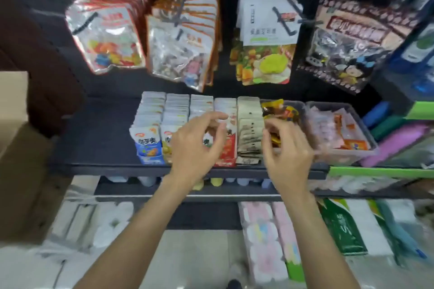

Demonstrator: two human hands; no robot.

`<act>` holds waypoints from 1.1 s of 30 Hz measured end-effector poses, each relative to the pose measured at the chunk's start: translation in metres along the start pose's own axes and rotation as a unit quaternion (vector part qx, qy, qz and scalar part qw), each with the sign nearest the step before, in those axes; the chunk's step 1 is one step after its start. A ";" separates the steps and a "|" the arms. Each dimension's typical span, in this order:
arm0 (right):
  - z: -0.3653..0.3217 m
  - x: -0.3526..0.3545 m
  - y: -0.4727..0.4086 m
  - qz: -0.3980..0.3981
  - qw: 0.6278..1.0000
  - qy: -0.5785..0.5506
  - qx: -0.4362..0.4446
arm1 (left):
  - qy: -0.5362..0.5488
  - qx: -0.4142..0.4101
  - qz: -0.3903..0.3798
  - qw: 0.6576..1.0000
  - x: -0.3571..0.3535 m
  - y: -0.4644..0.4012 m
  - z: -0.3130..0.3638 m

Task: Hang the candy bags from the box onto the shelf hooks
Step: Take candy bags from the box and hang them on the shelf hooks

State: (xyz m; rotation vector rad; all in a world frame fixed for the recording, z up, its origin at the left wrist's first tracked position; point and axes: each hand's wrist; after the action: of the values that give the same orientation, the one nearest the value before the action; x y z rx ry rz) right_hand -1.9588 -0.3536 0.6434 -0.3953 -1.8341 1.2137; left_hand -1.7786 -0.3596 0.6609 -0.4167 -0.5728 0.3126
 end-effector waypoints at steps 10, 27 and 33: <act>-0.204 -0.121 0.075 -0.335 0.927 -0.138 -0.097 | -0.181 0.182 -0.081 0.963 0.237 0.114 -0.195; -0.466 -0.329 -0.045 -0.422 0.858 -0.289 0.045 | -0.298 0.219 -0.068 0.927 0.539 0.072 -0.375; -0.515 -0.444 -0.070 -0.550 0.802 -0.211 0.097 | -0.359 0.251 -0.166 0.883 0.580 0.008 -0.469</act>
State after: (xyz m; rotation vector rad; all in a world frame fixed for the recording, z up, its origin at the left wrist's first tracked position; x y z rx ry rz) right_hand -1.2816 -0.3812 0.5574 1.0343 -1.7669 0.6233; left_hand -1.0460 -0.2596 0.5644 0.3316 -1.2351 0.2659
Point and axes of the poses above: each hand's wrist, its own y-axis away from the middle knuckle, its own x-axis out of the back of the hand, z = x × y, and after that the axes turned 14 degrees about x, right-handed
